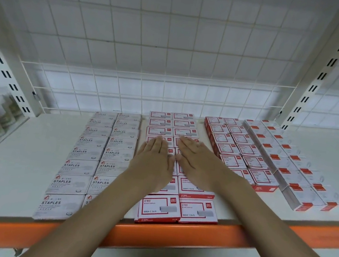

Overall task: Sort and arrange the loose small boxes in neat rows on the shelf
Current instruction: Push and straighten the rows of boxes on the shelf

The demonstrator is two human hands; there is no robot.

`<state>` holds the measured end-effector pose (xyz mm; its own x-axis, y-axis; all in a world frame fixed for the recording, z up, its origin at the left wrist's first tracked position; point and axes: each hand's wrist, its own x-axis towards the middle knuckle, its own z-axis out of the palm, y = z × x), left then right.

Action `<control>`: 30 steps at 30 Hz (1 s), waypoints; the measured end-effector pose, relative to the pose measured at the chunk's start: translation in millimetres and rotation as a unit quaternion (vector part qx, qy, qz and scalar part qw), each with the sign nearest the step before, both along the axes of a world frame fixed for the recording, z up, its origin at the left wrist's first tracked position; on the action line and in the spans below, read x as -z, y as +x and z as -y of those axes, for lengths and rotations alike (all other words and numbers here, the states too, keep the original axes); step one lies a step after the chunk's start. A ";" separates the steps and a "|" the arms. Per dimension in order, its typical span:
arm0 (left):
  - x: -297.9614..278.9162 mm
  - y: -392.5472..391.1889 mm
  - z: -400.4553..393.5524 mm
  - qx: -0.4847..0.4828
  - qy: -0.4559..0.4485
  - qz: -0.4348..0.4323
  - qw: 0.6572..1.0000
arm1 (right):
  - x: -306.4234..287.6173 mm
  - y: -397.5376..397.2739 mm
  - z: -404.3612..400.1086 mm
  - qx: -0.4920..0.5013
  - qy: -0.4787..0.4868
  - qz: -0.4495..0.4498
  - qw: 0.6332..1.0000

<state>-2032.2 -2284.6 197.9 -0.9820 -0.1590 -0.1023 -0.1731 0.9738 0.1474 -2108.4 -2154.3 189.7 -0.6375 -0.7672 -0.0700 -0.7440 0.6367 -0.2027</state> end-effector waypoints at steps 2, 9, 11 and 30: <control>0.8 -2.3 2.1 0.003 0.006 0.004 1.000 | -0.3 -1.2 1.3 0.003 0.003 0.004 1.000; 7.2 -6.7 12.5 -0.016 0.061 -0.056 0.996 | 0.2 -4.2 1.7 0.024 -0.006 0.009 1.000; 6.2 -7.7 18.0 -0.048 0.038 -0.044 0.997 | -3.3 -7.8 -0.8 0.037 -0.002 0.008 0.999; 3.7 -23.1 24.2 -0.080 0.042 0.000 0.996 | -4.2 -27.5 1.7 0.065 0.019 0.013 0.998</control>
<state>-2055.3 -2308.8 194.2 -0.9450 -0.3037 -0.1215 -0.3243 0.9182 0.2275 -2135.9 -2156.1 194.0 -0.7292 -0.6745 -0.1157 -0.6493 0.7353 -0.1945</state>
